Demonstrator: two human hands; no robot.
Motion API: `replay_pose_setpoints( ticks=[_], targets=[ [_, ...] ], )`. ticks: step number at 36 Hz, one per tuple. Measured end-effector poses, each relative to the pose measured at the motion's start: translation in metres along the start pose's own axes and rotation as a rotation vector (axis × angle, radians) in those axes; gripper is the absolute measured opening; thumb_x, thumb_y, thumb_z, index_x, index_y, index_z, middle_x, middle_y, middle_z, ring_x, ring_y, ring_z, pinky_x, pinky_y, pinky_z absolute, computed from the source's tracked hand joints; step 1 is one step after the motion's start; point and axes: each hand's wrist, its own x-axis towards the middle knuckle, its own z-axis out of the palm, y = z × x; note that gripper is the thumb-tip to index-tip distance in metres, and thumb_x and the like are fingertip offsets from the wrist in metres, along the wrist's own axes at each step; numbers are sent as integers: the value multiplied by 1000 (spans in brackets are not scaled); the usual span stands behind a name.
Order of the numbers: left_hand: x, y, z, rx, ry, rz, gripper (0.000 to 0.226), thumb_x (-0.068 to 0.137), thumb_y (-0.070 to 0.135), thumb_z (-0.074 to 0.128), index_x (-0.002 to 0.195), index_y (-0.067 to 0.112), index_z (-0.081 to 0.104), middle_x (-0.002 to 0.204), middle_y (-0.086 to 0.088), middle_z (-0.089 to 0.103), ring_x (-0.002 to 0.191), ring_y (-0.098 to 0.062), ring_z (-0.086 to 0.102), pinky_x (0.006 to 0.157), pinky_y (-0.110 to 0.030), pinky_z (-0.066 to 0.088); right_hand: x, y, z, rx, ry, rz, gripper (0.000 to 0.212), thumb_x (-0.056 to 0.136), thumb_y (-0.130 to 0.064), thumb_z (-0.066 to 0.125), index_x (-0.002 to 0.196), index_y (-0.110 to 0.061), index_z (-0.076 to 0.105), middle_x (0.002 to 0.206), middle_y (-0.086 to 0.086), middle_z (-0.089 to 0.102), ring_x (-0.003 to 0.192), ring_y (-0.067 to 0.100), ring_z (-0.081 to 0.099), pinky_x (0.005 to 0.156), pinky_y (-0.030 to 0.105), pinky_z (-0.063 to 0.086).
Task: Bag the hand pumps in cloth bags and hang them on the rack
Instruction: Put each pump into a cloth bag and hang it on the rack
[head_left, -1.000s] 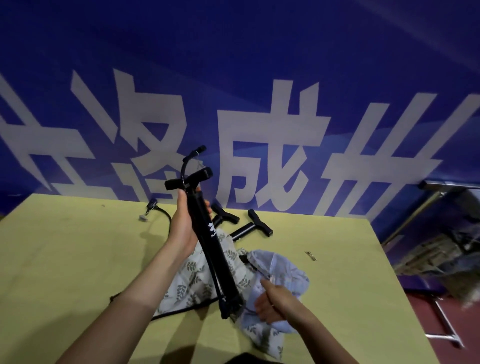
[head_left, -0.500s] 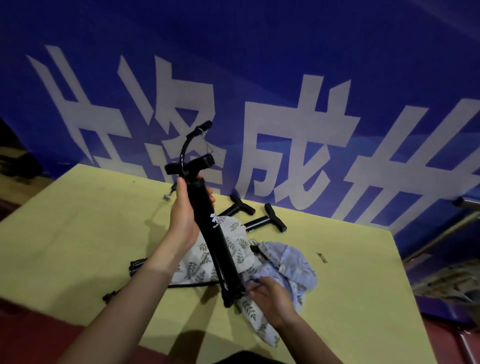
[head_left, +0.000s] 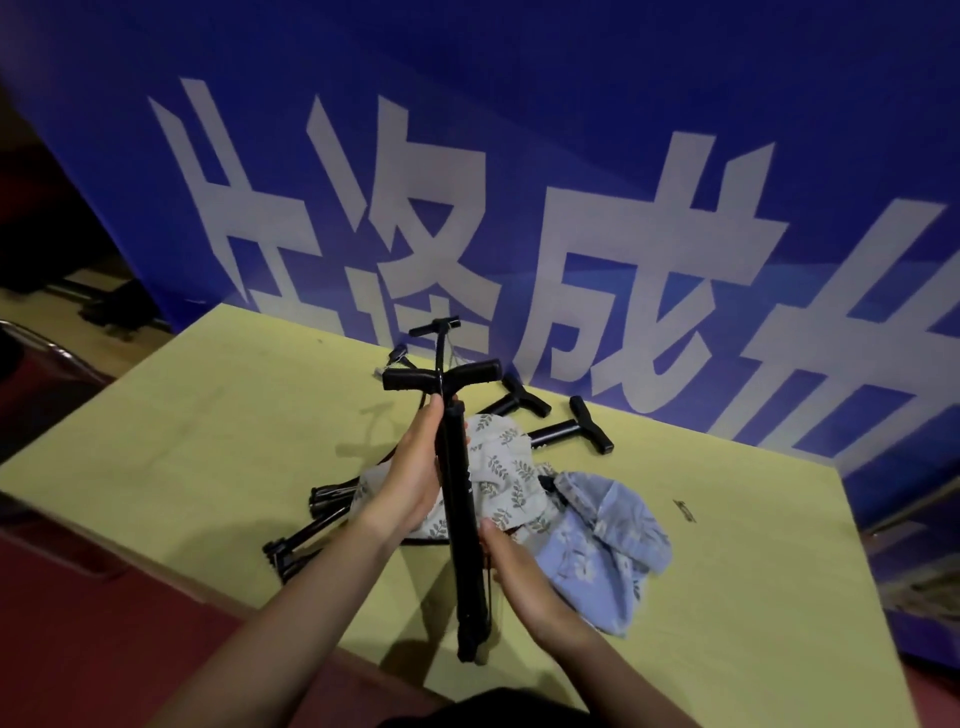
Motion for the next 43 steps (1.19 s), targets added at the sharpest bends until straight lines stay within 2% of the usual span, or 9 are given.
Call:
replay_pose_setpoints(
  ticks=[4, 8, 15, 21, 26, 31, 33, 37, 43],
  targets=[
    [3, 0, 3, -128, -56, -31, 37, 96, 44, 48, 114, 16, 62, 90, 1, 60, 83, -14, 55, 76, -29, 45, -1, 1, -2, -54, 75, -115, 40, 95, -59, 35, 121, -33, 53, 106, -11, 61, 92, -8, 58, 81, 9, 44],
    [5, -2, 18, -198, -97, -40, 21, 101, 25, 45, 109, 15, 62, 85, -1, 55, 77, -15, 51, 72, -29, 44, -1, -2, -9, -101, 125, -202, 25, 97, -53, 40, 112, -39, 55, 97, 5, 63, 80, 5, 60, 68, 14, 43],
    [7, -11, 33, -117, -194, 0, 35, 100, 3, 40, 131, 13, 53, 94, -3, 62, 85, -14, 56, 74, -27, 45, -3, -11, -33, -228, 201, -298, 19, 98, -47, 45, 86, -33, 49, 72, -11, 49, 63, -3, 47, 62, 19, 37],
    [5, -16, 45, 122, -328, 70, 39, 101, 6, 39, 130, 28, 51, 120, 11, 64, 110, -6, 60, 90, -29, 50, -10, -9, -72, -271, 108, -224, 31, 97, -43, 50, 122, -25, 51, 94, -13, 61, 84, -2, 59, 82, 27, 48],
    [9, -18, 67, 266, -441, 107, 43, 100, 4, 41, 128, 35, 50, 119, 9, 64, 112, -9, 60, 91, -30, 51, -18, -12, -100, -324, 34, -179, 40, 94, -37, 58, 129, -25, 42, 104, -18, 56, 89, -12, 55, 79, 8, 42],
    [15, -29, 103, 328, -529, 79, 42, 99, 3, 41, 126, 31, 56, 116, 6, 67, 108, -12, 63, 82, -27, 52, -22, -9, -124, -379, 61, -148, 36, 93, -26, 61, 123, -14, 46, 96, -8, 54, 84, -3, 52, 80, 19, 45],
    [20, -34, 117, 317, -552, 65, 38, 100, 6, 43, 132, 22, 55, 122, -1, 66, 113, -18, 62, 87, -33, 52, -26, -4, -134, -315, 96, -142, 34, 92, -22, 62, 123, -21, 45, 106, -8, 56, 89, -6, 54, 79, 12, 46],
    [32, -41, 143, 285, -439, 54, 27, 99, 8, 44, 113, 21, 63, 106, -2, 67, 95, -16, 62, 82, -29, 52, -34, 9, -155, -139, 182, -178, 41, 91, -15, 64, 125, -29, 46, 104, -17, 57, 87, -10, 56, 75, 14, 46],
    [72, -92, 132, 509, -140, -177, 15, 96, 14, 43, 101, 18, 57, 85, -6, 57, 69, -15, 56, 66, -29, 44, -43, 25, -189, 13, 435, -129, 17, 90, -11, 64, 103, -14, 54, 89, 0, 57, 69, 2, 59, 60, 22, 49]
  ],
)
